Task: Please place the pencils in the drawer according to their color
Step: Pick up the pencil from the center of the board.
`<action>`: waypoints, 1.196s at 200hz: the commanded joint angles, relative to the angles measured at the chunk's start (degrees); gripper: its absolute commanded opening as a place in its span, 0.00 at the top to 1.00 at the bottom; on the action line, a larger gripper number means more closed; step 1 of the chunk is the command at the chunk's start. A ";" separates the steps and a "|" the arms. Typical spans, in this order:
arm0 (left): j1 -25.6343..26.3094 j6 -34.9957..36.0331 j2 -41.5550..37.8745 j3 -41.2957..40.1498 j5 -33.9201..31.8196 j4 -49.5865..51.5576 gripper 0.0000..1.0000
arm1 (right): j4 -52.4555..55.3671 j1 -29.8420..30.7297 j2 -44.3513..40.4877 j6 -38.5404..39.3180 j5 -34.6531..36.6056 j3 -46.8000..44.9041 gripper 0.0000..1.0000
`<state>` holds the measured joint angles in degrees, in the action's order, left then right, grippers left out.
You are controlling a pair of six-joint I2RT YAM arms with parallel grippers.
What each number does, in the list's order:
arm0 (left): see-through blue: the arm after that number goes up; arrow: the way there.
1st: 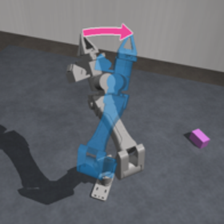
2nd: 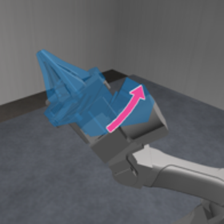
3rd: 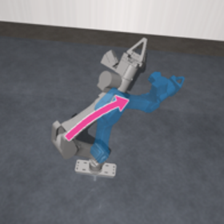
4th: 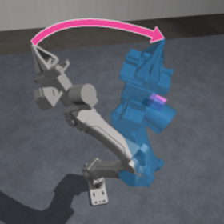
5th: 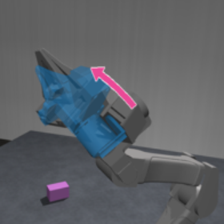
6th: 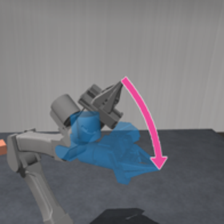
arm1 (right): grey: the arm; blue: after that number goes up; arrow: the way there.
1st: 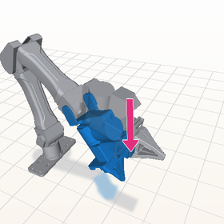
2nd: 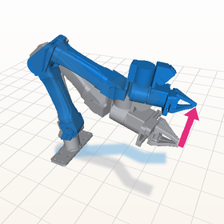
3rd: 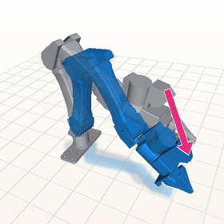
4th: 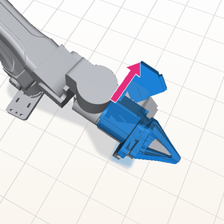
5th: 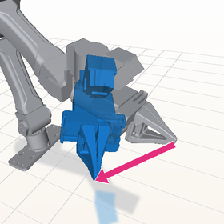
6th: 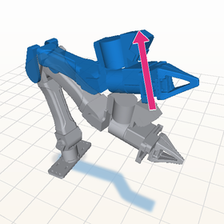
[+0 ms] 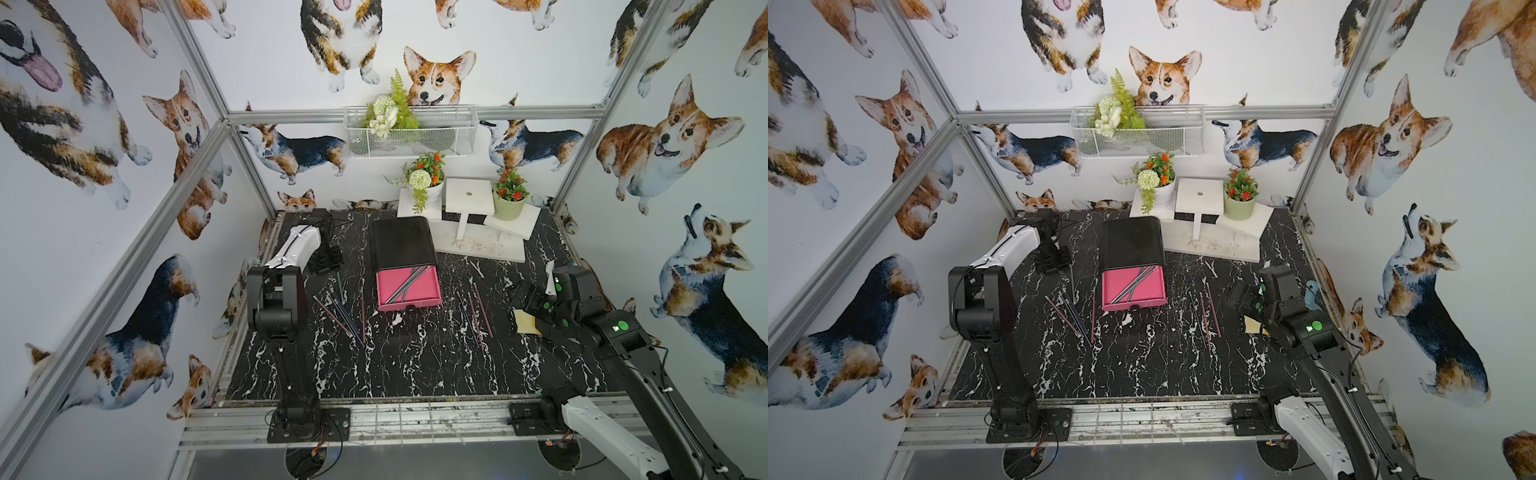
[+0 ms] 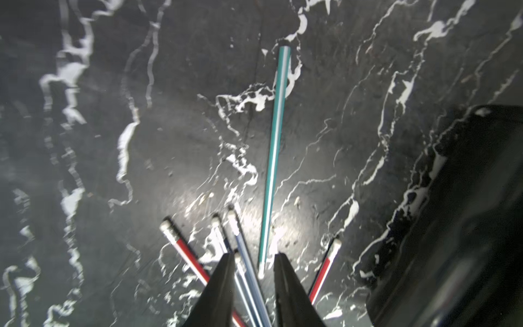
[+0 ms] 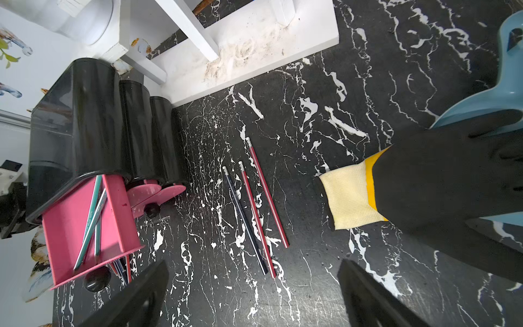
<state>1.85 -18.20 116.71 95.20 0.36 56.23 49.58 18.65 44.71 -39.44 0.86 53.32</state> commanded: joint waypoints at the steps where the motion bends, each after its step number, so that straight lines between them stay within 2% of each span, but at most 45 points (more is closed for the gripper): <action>1: 0.44 0.59 2.70 1.50 1.04 0.73 0.70 | -1.53 -0.06 -0.15 -0.55 0.76 0.05 0.00; 89: 1.32 2.16 10.58 4.63 -0.51 2.72 0.67 | -2.12 0.03 0.03 -0.54 1.05 -0.07 0.00; 115: 1.32 2.38 12.45 4.99 -1.44 3.76 0.72 | -2.03 0.02 -0.15 -0.54 1.42 0.02 0.00; 133: 1.30 2.55 13.62 5.28 -1.42 4.07 0.80 | -2.03 -0.02 -0.24 -0.51 1.73 0.01 0.00; 146: 1.31 2.68 14.40 5.58 -1.33 3.98 0.88 | -2.03 0.00 -0.24 -0.59 1.85 0.05 0.00; 160: 1.32 2.77 15.06 5.70 -0.94 3.57 1.00 | -2.03 0.02 -0.40 -0.72 1.94 0.04 0.00; 195: 1.31 3.48 15.03 6.23 -0.76 3.01 1.00 | -1.45 -0.09 -0.93 -0.58 2.43 0.44 0.00; 239: 1.32 7.53 8.02 6.02 -3.16 2.79 1.00 | -0.97 -0.08 -1.53 -0.67 2.69 0.36 0.00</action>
<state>3.31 -14.31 128.46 101.34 -0.14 59.42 49.47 18.63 43.44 -39.46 2.76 53.43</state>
